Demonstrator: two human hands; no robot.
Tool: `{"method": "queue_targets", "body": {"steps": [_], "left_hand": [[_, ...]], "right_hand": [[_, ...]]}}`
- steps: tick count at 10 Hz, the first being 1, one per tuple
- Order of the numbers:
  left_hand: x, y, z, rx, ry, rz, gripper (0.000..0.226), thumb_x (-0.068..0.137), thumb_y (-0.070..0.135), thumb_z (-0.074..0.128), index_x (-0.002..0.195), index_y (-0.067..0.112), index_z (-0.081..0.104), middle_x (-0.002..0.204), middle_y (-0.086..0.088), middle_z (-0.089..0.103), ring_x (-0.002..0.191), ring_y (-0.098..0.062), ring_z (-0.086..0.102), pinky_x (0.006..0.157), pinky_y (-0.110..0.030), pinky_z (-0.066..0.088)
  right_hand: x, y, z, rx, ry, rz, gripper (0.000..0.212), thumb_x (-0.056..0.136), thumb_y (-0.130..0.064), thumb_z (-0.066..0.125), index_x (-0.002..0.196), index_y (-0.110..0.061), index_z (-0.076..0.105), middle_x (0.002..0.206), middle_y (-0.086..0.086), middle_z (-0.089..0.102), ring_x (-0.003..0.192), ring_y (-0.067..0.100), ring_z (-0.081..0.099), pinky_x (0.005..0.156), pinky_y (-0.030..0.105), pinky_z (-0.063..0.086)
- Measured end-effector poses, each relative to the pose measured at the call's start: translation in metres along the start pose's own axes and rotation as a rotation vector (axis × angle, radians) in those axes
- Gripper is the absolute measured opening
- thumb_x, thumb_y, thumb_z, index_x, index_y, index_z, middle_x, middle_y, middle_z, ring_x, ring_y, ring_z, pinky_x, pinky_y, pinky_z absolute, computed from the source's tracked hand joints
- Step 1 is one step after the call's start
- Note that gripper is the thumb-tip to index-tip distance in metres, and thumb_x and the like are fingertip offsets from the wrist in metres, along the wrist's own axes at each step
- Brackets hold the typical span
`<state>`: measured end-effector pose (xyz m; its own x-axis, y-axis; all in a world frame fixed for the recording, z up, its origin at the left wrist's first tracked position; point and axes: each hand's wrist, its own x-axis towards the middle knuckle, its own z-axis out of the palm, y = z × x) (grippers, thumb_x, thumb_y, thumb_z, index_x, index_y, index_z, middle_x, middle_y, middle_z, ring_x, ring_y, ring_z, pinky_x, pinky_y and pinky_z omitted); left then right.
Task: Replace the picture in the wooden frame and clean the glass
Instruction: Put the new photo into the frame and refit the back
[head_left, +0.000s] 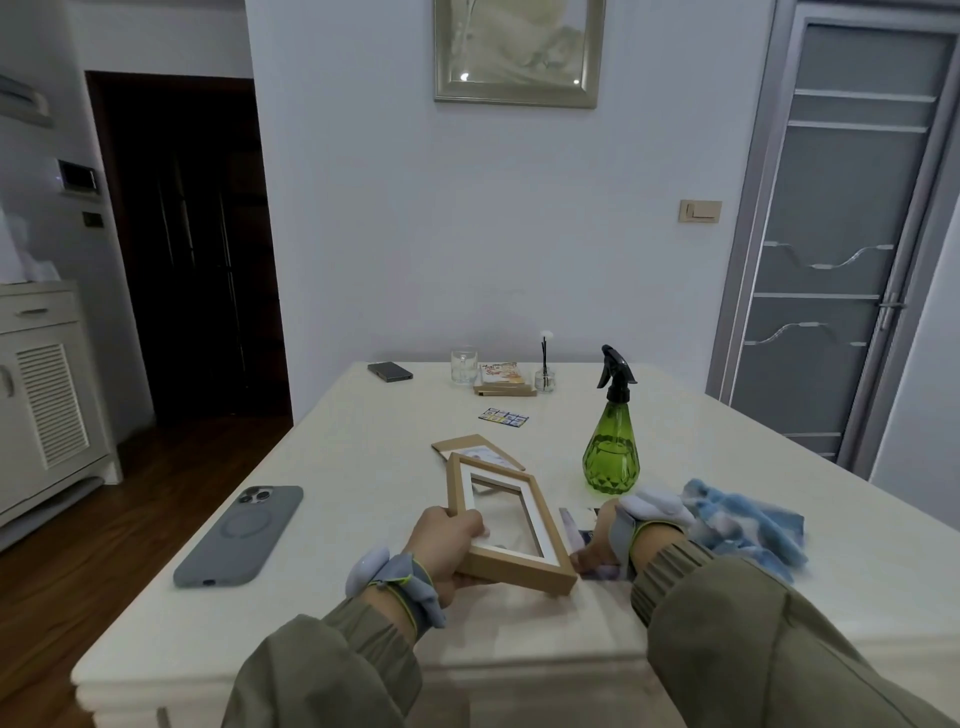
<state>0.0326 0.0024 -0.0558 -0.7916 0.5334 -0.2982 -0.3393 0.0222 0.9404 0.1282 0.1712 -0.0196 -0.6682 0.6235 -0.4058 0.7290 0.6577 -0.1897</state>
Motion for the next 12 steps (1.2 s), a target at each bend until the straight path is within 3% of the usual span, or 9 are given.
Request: {"method": "queue_targets", "body": {"steps": [1, 2, 3, 4, 5, 7, 9, 11, 12], "left_hand": [[0.000, -0.001, -0.002, -0.001, 0.007, -0.012, 0.037, 0.084, 0.002, 0.057, 0.119, -0.003, 0.046, 0.117, -0.030, 0.059, 0.077, -0.034, 0.069, 0.049, -0.038, 0.057], [0.000, -0.001, -0.002, -0.009, 0.013, -0.014, 0.031, 0.085, 0.001, 0.057, 0.114, -0.001, 0.047, 0.118, -0.031, 0.059, 0.075, -0.032, 0.069, 0.050, -0.038, 0.057], [0.000, 0.000, -0.001, -0.011, 0.008, -0.020, 0.029, 0.085, 0.001, 0.056, 0.112, 0.000, 0.046, 0.111, -0.029, 0.059, 0.073, -0.031, 0.068, 0.053, -0.039, 0.057], [0.000, 0.000, 0.000, -0.003, 0.009, -0.026, 0.028, 0.086, 0.001, 0.056, 0.112, 0.000, 0.046, 0.110, -0.028, 0.058, 0.074, -0.032, 0.067, 0.054, -0.040, 0.057], [0.001, -0.001, 0.002, -0.005, 0.013, -0.018, 0.026, 0.085, 0.000, 0.056, 0.109, 0.000, 0.047, 0.104, -0.026, 0.056, 0.075, -0.033, 0.066, 0.055, -0.041, 0.057], [-0.001, 0.001, 0.003, 0.003, 0.022, -0.014, 0.010, 0.087, -0.001, 0.054, 0.095, 0.003, 0.049, 0.099, -0.024, 0.055, 0.069, -0.030, 0.064, 0.056, -0.041, 0.056], [0.004, -0.001, 0.002, -0.018, 0.075, 0.005, 0.025, 0.085, 0.002, 0.055, 0.109, 0.001, 0.046, 0.118, -0.028, 0.057, 0.076, -0.033, 0.067, 0.067, -0.047, 0.059], [0.007, -0.002, 0.001, -0.035, 0.132, 0.030, 0.015, 0.083, 0.002, 0.054, 0.098, 0.002, 0.049, 0.114, -0.028, 0.058, 0.081, -0.038, 0.068, 0.074, -0.054, 0.057], [0.006, -0.002, 0.002, -0.031, 0.139, 0.041, 0.009, 0.083, 0.002, 0.054, 0.090, 0.003, 0.049, 0.105, -0.026, 0.059, 0.083, -0.039, 0.069, 0.077, -0.060, 0.055]], "right_hand": [[-0.004, 0.001, -0.002, -0.040, -0.031, 0.020, 0.043, 0.088, -0.034, 0.063, 0.061, -0.018, 0.034, 0.097, 0.008, 0.040, 0.056, 0.010, 0.031, 0.049, 0.019, 0.028], [-0.002, 0.007, 0.005, -0.091, 0.070, -0.002, 0.029, 0.093, -0.044, 0.051, 0.082, -0.017, 0.052, 0.109, 0.008, 0.049, 0.085, 0.019, 0.052, 0.077, 0.023, 0.041], [-0.009, 0.006, 0.002, -0.081, 0.035, 0.089, 0.052, 0.075, -0.064, 0.061, 0.101, -0.020, 0.060, 0.117, 0.001, 0.066, 0.092, 0.018, 0.058, 0.084, 0.028, 0.045], [-0.003, 0.005, 0.002, -0.019, 0.098, 0.083, 0.051, 0.064, -0.066, 0.067, 0.092, -0.025, 0.061, 0.081, -0.005, 0.067, 0.074, 0.015, 0.053, 0.075, 0.023, 0.040], [-0.001, 0.004, 0.008, 0.002, 0.216, 0.061, 0.044, 0.074, -0.060, 0.060, 0.080, -0.018, 0.047, 0.090, 0.000, 0.061, 0.084, 0.020, 0.050, 0.079, 0.025, 0.035], [-0.006, -0.003, 0.000, 0.119, 0.399, -0.045, 0.026, 0.090, -0.030, 0.055, 0.102, -0.007, 0.048, 0.100, 0.010, 0.043, 0.092, 0.020, 0.038, 0.081, 0.029, 0.029], [-0.004, -0.011, -0.013, 0.237, 0.527, -0.122, 0.034, 0.095, -0.012, 0.043, 0.126, -0.003, 0.055, 0.129, 0.017, 0.058, 0.089, 0.018, 0.037, 0.077, 0.025, 0.029], [-0.001, -0.027, -0.024, 0.199, 0.623, -0.191, 0.020, 0.083, -0.008, 0.049, 0.093, -0.006, 0.066, 0.085, 0.011, 0.066, 0.077, 0.028, 0.053, 0.057, 0.026, 0.038], [-0.003, -0.035, -0.024, 0.192, 0.645, -0.264, 0.025, 0.083, -0.008, 0.049, 0.099, 0.001, 0.065, 0.103, 0.019, 0.068, 0.073, 0.026, 0.048, 0.046, 0.022, 0.027]]}}
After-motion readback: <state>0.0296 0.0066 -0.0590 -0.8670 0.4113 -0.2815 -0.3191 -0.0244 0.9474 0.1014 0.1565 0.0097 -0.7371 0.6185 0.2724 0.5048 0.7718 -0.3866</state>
